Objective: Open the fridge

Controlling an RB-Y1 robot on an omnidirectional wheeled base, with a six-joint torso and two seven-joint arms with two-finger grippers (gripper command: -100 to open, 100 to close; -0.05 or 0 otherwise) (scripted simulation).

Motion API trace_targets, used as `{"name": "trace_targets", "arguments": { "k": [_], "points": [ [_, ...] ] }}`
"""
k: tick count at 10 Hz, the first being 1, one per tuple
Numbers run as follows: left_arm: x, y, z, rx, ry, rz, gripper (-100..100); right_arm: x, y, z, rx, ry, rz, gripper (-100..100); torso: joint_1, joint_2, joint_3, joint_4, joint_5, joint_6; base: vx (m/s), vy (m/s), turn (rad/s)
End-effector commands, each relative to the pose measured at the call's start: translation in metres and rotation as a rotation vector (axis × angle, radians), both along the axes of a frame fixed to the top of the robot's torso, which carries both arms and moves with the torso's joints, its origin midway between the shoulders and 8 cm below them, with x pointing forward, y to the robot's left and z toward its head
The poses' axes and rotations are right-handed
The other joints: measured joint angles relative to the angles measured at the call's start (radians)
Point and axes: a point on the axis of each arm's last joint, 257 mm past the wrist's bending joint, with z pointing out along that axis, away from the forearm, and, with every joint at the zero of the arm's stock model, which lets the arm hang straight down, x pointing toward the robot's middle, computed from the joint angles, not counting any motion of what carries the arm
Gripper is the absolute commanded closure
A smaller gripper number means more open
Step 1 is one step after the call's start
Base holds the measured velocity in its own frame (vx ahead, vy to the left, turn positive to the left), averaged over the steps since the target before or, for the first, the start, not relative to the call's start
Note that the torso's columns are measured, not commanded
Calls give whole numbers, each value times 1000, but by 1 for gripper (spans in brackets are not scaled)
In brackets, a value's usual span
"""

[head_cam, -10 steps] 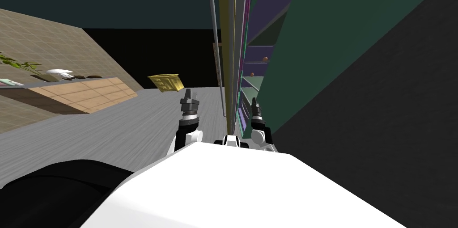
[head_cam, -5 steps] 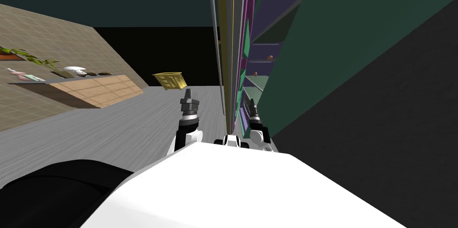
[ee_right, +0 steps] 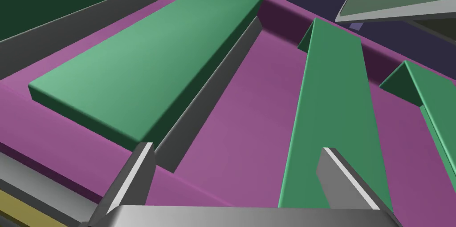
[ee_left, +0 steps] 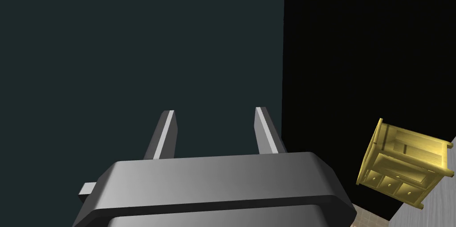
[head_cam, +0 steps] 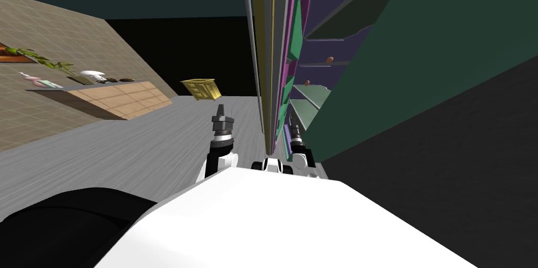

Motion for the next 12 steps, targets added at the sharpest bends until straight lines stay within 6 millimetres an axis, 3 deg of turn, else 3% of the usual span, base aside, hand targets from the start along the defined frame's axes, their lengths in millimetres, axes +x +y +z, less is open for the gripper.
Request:
{"name": "trace_targets", "arguments": {
  "k": [1, 5, 6, 8, 9, 12],
  "points": [
    [0, 0, 0, 0, 0, 0, 0, 0, 2, -4, 24, 11, 14, -100, 1, -4, -3, -1, 0, 0, -17, -1, 4],
    [0, 0, 0, 0, 0, 0, 0, 7, 7, 5, 32, 12, 30, -100, 2, -8, -6, -3, 0, 0, 58, 6, -48],
    [0, 0, 0, 0, 0, 0, 0, 4, 5, 0, 29, 13, 24, 100, 1, -4, -3, -2, 0, 0, -45, -4, 94],
    [0, 0, 0, 0, 0, 0, 0, 3, 5, -1, 27, 14, 25, 100, 0, 1, 1, 0, 0, 0, -55, -8, 37],
    [0, 0, 0, 0, 0, 0, 0, 11, -3, 6, 26, 3, 1, -100, 1, -4, -2, -1, 0, 0, -13, 38, 2],
    [0, 0, 0, 0, 0, 0, 0, 29, -23, 26, 20, -26, -49, -100, 4, -8, -5, -3, 1, 0, 19, 81, 14]
  ]
}}
